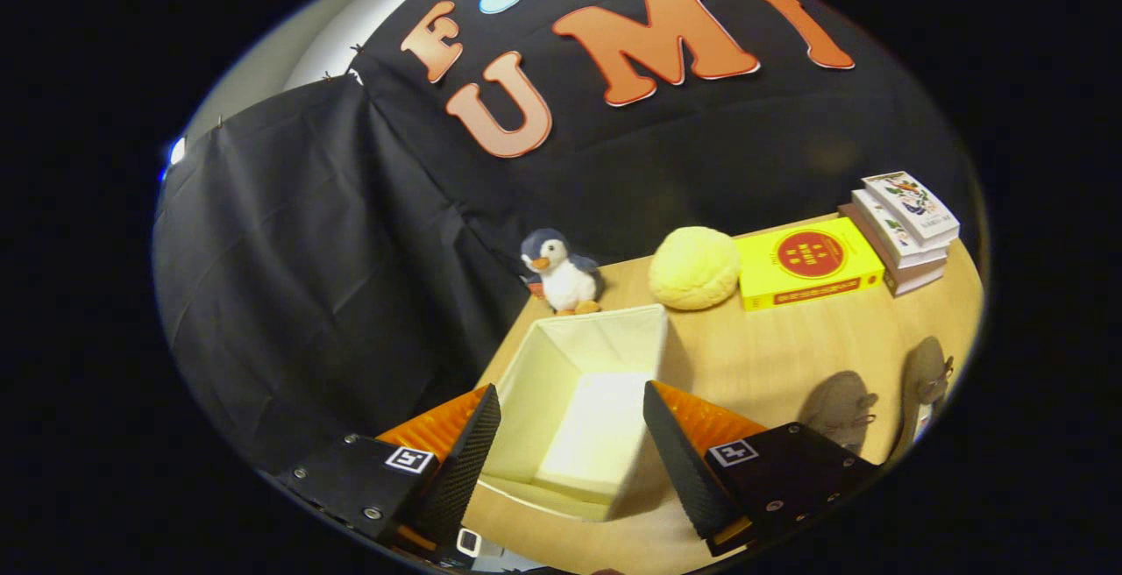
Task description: Open the storage box then place both shoes into the box .Put the left shoe in first, then the right shoe, with the right side of both shoes facing outward in a uniform manner.
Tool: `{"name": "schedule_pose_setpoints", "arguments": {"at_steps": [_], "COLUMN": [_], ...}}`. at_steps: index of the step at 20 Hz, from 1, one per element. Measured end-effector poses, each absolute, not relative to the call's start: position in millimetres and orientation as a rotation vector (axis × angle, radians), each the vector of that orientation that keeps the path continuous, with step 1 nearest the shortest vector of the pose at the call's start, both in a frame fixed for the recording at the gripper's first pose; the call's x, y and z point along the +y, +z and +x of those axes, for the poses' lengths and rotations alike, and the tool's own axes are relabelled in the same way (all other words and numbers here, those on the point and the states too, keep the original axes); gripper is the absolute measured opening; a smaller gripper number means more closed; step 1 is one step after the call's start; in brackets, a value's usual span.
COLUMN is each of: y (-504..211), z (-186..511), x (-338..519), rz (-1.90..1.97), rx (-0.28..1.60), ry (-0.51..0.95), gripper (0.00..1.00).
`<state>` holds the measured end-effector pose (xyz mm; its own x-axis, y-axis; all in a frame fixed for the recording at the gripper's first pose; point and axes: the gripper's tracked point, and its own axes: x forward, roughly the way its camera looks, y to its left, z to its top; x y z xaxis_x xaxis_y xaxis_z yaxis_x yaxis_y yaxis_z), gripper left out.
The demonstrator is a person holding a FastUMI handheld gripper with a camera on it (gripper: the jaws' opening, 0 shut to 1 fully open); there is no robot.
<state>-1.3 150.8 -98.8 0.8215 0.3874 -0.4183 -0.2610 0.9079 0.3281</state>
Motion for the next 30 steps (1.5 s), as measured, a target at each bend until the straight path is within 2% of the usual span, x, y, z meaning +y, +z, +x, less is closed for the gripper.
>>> {"name": "schedule_pose_setpoints", "arguments": {"at_steps": [10, 17, 19, 23, 25, 26, 27, 28, 29, 30], "y": [-163.6, -212.8, -229.4, -261.9, -272.5, -276.7, -280.7, -283.1, -283.1, -283.0], "z": [-32.0, -44.8, -45.4, -41.8, -36.6, -34.4, -32.6, -31.1, -30.3, -29.2], "x": [12.1, -56.0, -65.8, -74.0, -75.9, -76.3, -77.9, -78.4, -79.3, -79.2], "rz": [0.165, 0.087, 0.096, 0.116, 0.131, 0.139, 0.143, 0.147, 0.153, 0.161], "rx": [0.544, 0.577, 0.595, 0.624, 0.634, 0.638, 0.642, 0.644, 0.640, 0.637], "ry": [0.046, -0.145, -0.177, -0.212, -0.225, -0.229, -0.239, -0.244, -0.260, -0.262], "gripper": [0.98, 0.99, 0.96, 0.81, 0.68, 0.55, 0.49, 0.38, 0.31, 0.10]}}
